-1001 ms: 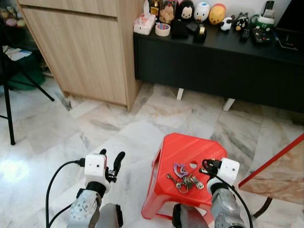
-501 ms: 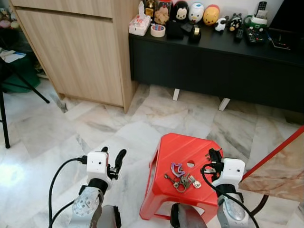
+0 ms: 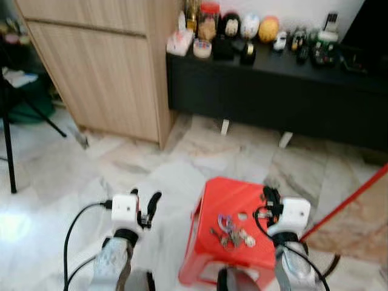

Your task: Hang keys on a hook

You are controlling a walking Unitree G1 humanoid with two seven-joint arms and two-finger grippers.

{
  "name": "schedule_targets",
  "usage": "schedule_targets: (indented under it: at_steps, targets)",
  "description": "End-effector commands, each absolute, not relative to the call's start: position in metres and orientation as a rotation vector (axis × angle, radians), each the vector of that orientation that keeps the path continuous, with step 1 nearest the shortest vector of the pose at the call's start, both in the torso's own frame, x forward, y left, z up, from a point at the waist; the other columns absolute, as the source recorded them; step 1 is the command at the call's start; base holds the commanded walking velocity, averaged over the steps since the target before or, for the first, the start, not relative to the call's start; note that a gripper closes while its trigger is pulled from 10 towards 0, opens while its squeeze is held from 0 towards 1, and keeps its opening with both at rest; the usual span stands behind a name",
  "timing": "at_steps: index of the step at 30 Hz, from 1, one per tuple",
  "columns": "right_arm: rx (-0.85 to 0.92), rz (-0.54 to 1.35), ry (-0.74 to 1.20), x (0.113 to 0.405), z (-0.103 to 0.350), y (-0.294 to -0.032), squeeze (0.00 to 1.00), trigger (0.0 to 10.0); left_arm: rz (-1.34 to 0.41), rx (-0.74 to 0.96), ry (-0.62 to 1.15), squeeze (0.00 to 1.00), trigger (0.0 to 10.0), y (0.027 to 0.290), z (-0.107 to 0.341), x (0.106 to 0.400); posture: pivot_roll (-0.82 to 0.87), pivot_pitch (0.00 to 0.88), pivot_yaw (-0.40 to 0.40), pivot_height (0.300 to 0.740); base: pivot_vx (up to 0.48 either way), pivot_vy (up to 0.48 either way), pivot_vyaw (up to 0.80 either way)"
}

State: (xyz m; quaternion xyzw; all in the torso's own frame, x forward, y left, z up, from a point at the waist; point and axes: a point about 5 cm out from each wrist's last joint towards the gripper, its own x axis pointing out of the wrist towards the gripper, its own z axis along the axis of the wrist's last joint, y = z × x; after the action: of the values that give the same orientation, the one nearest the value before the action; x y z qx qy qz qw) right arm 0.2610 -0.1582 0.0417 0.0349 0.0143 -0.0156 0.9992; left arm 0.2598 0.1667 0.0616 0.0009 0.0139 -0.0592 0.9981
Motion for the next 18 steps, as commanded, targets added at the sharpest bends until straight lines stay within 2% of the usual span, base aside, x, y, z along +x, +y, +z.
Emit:
schedule_targets:
  at_steps: [1, 5, 18]
  targets:
    - [0.066, -0.034, 0.018, 0.261, 0.0454, -0.1599, 0.0, 10.0, -0.127, 0.014, 0.029, 0.0, 10.0, 0.1652, 0.0607, 0.2592, 0.03, 0.049, -0.096, 0.719, 0.0, 0.0, 0.0]
    - [0.062, -0.034, 0.019, 0.26, 0.045, -0.1606, 0.0, 10.0, -0.128, 0.013, 0.029, 0.0, 10.0, 0.1651, 0.0603, 0.2592, 0.02, 0.045, -0.094, 0.74, 0.0, 0.0, 0.0]
    - [0.069, -0.041, 0.027, 0.2602, 0.0438, -0.1603, 0.0, 10.0, -0.135, -0.004, 0.024, 0.0, 10.0, 0.1629, 0.0599, 0.2591, 0.03, 0.026, -0.091, 0.74, 0.0, 0.0, 0.0]
